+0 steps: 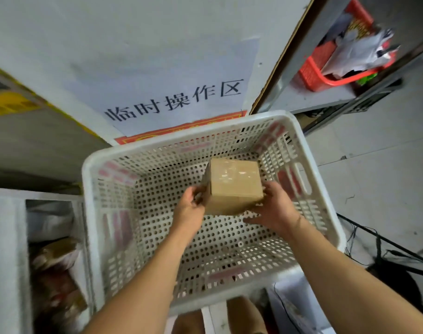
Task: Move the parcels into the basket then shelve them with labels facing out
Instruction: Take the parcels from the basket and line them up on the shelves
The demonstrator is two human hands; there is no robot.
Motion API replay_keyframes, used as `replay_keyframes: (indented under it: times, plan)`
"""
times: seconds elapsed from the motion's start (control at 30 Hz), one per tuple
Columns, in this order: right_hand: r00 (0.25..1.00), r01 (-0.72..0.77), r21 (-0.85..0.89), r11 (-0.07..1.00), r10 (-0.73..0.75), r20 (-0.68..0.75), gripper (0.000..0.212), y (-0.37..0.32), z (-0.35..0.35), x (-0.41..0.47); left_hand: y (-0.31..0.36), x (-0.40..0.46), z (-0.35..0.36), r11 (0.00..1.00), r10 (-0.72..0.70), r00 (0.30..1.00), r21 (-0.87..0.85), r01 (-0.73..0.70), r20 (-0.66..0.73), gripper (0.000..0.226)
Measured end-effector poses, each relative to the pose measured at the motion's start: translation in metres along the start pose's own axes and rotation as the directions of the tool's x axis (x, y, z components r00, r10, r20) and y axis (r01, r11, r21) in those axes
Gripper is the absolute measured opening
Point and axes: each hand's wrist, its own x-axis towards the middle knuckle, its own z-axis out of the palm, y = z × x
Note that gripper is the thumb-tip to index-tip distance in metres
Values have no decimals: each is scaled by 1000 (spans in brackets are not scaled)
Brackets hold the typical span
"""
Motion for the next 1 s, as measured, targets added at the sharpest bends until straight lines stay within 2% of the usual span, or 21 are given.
replay_keyframes:
  times: [0.07, 0.17, 0.23, 0.3, 0.33, 0.43, 0.47, 0.53, 0.6, 0.73, 0.87, 0.93, 1.0]
  plan:
    - [996, -40, 8, 999, 39, 81, 70, -6, 19, -18, 14, -28, -24, 993, -10, 999, -115, 6, -31, 40]
    - [986, -36, -32, 999, 41, 163, 74, -16, 47, -51, 37, -68, -56, 952, -24, 997, -307, 0, -75, 14]
    - [974, -22, -40, 999, 30, 224, 69, -21, 64, -77, 50, -92, -73, 942, -2, 995, -334, -31, -99, 31]
    - [956, 27, -44, 999, -13, 293, 61, -26, 79, -105, 65, -116, -90, 935, 52, 992, -343, -90, -117, 33]
    - [941, 56, -62, 996, -32, 336, 63, -29, 86, -118, 71, -125, -98, 929, 75, 989, -351, -116, -127, 36]
    - [865, 160, -137, 978, -72, 497, 77, -36, 105, -152, 84, -155, -121, 920, 115, 988, -364, -146, -106, 73]
    - [844, 181, -137, 974, -82, 529, 81, -38, 111, -162, 87, -166, -129, 913, 133, 986, -374, -160, -96, 77]
    - [833, 208, -133, 969, -105, 543, 84, -45, 121, -178, 91, -184, -144, 903, 157, 983, -389, -181, -93, 73]
    - [804, 246, -143, 959, -119, 583, 82, -55, 137, -194, 100, -206, -158, 879, 192, 971, -415, -234, -140, 56]
    - [766, 281, -247, 927, -62, 639, 65, -76, 183, -222, 113, -240, -185, 824, 323, 911, -397, -404, -255, 55]
    - [708, 355, -330, 875, -22, 706, 58, -88, 223, -241, 126, -276, -207, 832, 422, 825, -199, -517, -376, 58]
    - [672, 392, -301, 869, -48, 739, 64, -91, 244, -247, 127, -298, -221, 852, 422, 809, -125, -508, -410, 56]
    - [642, 420, -276, 865, -68, 763, 70, -91, 271, -256, 123, -323, -238, 883, 357, 820, -125, -452, -447, 57]
